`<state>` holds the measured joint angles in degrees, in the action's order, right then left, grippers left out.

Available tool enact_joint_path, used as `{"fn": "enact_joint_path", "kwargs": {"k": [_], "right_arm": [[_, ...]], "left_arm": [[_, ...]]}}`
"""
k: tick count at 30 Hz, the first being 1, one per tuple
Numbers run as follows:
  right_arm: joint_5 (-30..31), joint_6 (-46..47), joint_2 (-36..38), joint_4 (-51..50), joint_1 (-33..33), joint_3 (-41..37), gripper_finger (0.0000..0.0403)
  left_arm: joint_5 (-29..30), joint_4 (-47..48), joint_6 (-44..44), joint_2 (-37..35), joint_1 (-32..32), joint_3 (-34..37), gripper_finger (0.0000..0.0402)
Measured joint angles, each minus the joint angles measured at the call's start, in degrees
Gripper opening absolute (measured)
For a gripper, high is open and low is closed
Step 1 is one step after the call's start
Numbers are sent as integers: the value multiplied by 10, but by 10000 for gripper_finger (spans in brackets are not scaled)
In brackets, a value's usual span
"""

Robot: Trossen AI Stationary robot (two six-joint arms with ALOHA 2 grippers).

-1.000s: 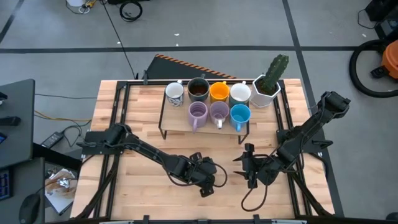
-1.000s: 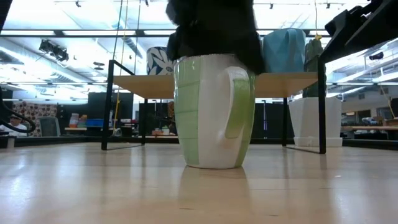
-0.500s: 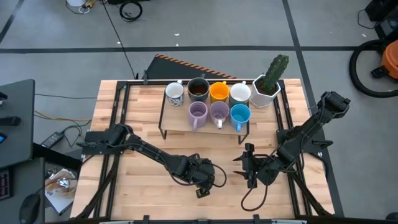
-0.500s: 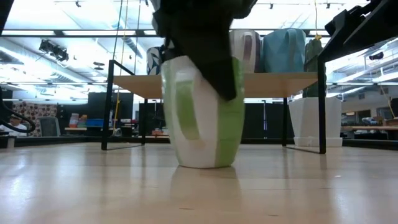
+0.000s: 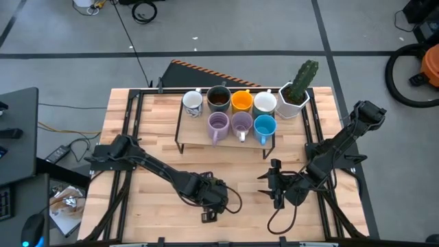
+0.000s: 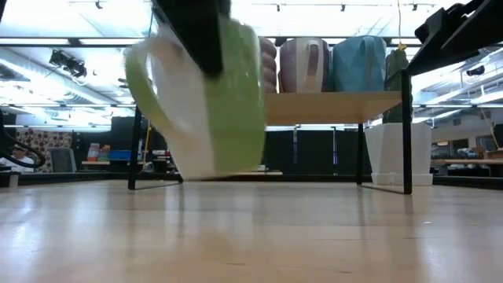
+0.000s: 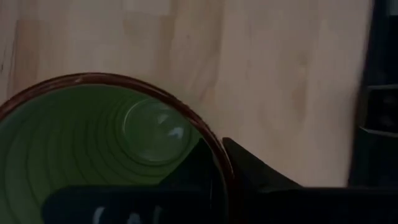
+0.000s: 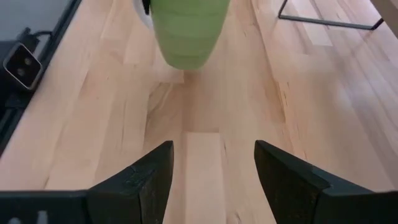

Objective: Place coffee mugs
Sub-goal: Put the green mug on the shelf

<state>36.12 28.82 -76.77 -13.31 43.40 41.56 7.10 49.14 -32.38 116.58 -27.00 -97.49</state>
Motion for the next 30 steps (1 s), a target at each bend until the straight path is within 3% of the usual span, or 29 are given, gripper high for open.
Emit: {"fn": "enact_joint_path", "kwargs": {"k": [7, 15, 24, 30], "right_arm": [[10, 16, 0, 2, 17, 0, 230], [34, 24, 0, -1, 31, 0, 230], [37, 20, 0, 9, 30, 0, 230], [34, 10, 0, 9, 30, 0, 230]], "left_arm": [[-17, 57, 23, -58, -10, -1, 31], [5, 168, 38, -108, -49, 0, 30], [28, 184, -13, -179, -67, 97, 28], [34, 178, -33, -239, -28, 110, 28]]}}
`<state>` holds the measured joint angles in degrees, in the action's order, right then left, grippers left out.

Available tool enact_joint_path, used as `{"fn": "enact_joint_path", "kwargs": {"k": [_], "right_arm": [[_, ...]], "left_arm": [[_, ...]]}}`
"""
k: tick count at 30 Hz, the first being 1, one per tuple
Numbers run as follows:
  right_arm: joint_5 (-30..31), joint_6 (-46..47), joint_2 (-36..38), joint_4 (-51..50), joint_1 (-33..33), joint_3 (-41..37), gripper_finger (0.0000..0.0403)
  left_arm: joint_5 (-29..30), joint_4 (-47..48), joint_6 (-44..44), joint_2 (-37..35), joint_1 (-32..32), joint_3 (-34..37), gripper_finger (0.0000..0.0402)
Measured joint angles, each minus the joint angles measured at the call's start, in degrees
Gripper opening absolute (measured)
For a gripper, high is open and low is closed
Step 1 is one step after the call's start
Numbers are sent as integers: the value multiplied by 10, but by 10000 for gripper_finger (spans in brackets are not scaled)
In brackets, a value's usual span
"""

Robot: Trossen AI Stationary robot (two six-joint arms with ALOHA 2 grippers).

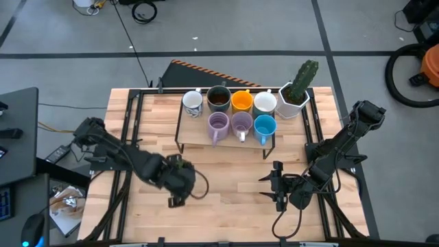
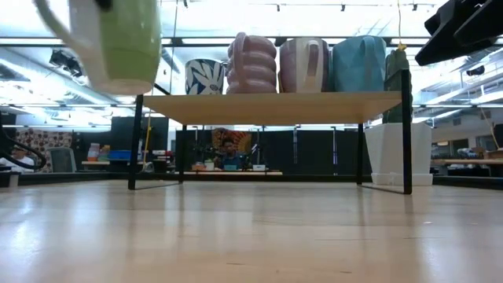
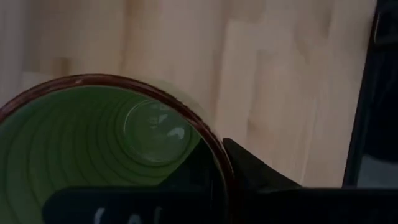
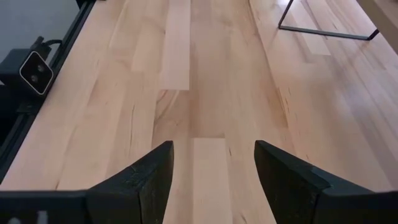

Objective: Place coffee mugs
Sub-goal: Put the green mug on the shelf

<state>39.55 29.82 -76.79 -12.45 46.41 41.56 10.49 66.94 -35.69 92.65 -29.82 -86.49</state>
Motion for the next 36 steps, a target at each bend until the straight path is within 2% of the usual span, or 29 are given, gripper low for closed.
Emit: {"fn": "enact_joint_path", "kwargs": {"k": [6, 11, 23, 36], "right_arm": [[0, 0, 0, 4, -6, 0, 230], [-1, 0, 0, 3, -9, 0, 230], [-1, -5, 0, 3, -20, 0, 230], [-8, -30, 0, 23, -47, 0, 230]], "left_arm": [[-14, 12, -14, -27, 96, -5, 28], [-51, 21, 22, -16, 167, -36, 28], [-57, 82, 91, -16, 221, -116, 29], [-74, 85, 210, 10, 317, -116, 29]]}}
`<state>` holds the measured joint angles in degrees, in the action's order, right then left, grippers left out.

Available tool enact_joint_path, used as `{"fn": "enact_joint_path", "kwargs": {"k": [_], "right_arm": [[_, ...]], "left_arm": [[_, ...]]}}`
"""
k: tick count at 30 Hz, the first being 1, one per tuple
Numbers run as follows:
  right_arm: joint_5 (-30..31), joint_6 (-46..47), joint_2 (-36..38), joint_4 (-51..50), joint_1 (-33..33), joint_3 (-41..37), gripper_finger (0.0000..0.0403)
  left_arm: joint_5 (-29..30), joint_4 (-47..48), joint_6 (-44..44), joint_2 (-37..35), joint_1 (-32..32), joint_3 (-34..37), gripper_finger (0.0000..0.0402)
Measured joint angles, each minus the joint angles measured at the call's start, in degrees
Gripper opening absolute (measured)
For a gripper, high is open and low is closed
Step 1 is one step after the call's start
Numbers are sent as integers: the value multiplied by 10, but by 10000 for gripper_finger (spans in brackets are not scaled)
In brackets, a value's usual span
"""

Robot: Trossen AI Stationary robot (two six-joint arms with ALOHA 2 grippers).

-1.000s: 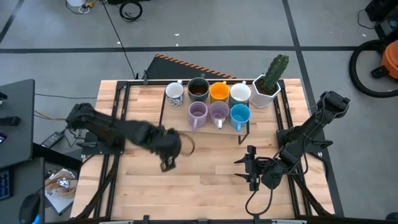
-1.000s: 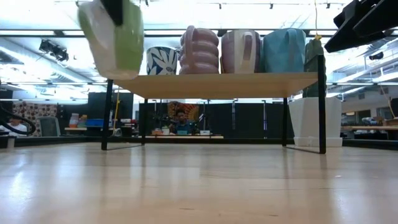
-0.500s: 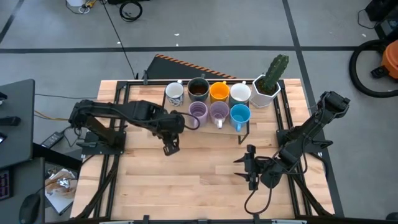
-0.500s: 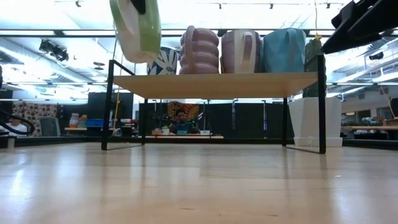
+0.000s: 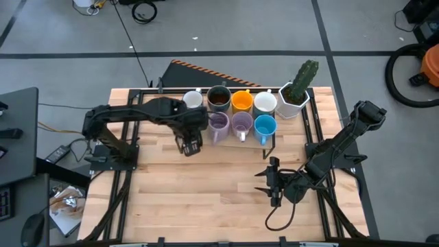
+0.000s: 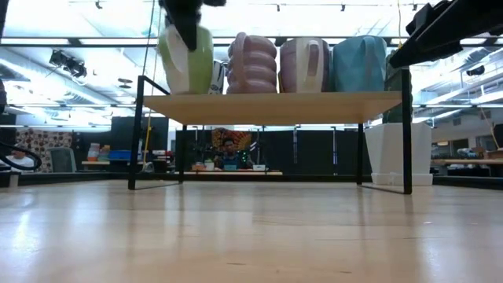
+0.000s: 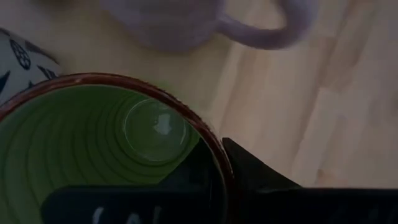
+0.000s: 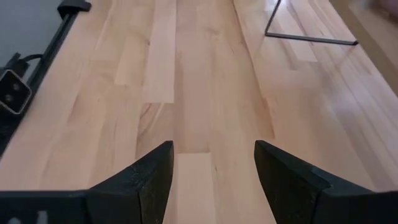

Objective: Place coffee mugs
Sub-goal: Put the green mug on the shelf

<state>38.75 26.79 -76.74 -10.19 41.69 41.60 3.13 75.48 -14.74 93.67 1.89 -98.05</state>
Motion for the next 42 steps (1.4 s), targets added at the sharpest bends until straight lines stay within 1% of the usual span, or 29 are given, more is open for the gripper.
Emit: {"fn": "enact_joint_path", "kwargs": {"k": [3, 9, 12, 15, 31, 38, 42], "right_arm": [[-9, 0, 0, 6, -2, 0, 230], [-9, -5, 0, 17, -2, 0, 230], [-9, -6, 0, 20, -2, 0, 230], [-9, -6, 0, 20, -2, 0, 230], [-9, -12, 0, 26, -2, 0, 230], [-9, -14, 0, 27, -3, 0, 230], [-12, -14, 0, 29, -4, 0, 230]], "left_arm": [[-4, 5, 20, 14, 18, 1, 29], [-3, 10, 52, 27, 28, -2, 29], [1, 9, 60, 28, 28, -2, 30], [17, 6, 71, 29, 26, -2, 38], [60, -14, 64, 32, 6, 1, 122], [63, -13, 65, 25, -3, 1, 175], [63, -7, 64, 17, -1, -1, 184]]}}
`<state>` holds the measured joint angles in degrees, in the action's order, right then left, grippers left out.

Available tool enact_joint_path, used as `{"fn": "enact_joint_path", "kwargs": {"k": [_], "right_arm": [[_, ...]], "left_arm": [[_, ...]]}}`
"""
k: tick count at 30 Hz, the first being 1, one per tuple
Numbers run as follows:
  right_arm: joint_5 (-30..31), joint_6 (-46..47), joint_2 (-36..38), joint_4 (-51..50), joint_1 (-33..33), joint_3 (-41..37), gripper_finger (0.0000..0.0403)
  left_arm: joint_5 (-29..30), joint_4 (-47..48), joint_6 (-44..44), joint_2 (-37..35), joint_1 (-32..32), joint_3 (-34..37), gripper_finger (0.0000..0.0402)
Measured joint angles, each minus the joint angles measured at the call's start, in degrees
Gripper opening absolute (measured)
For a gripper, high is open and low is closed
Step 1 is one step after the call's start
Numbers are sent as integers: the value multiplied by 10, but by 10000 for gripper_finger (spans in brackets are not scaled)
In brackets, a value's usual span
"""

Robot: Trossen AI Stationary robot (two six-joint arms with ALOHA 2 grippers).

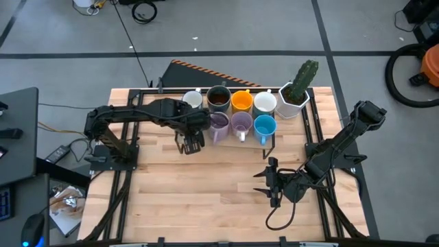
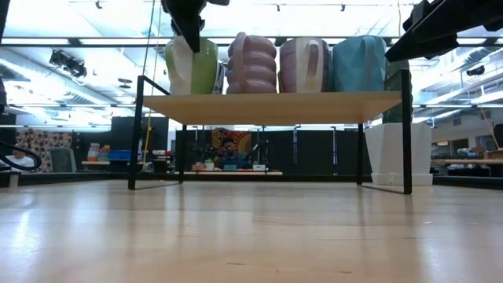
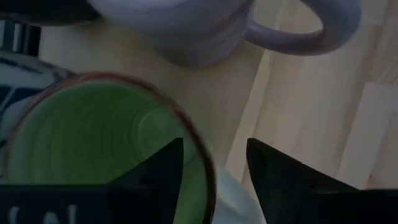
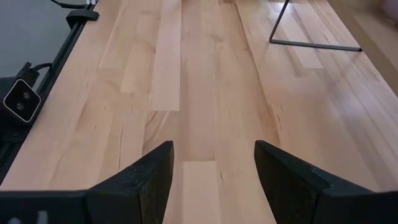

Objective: Place coffee mugs
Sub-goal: Put the green mug on the shelf, then return to Home Position

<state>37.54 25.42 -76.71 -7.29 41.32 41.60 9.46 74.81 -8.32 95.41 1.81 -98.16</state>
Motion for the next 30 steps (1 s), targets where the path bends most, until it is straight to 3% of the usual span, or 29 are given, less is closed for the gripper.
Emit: {"fn": "enact_joint_path", "kwargs": {"k": [9, 13, 21, 24, 30], "right_arm": [[-22, -23, 11, -1, 0, 14, 230], [-29, -31, 48, -13, 0, 14, 229], [-9, -74, 156, -50, 24, 14, 207], [22, -96, 206, -47, 30, 5, 201], [30, -144, 309, -15, 27, -41, 195]], "left_arm": [[32, -4, 31, -32, -17, -28, 176], [55, -71, 66, -76, -36, -2, 176], [55, -254, 76, -231, -59, 173, 176], [42, -333, 76, -290, -60, 246, 176], [27, -450, 82, -384, -59, 361, 176]]}}
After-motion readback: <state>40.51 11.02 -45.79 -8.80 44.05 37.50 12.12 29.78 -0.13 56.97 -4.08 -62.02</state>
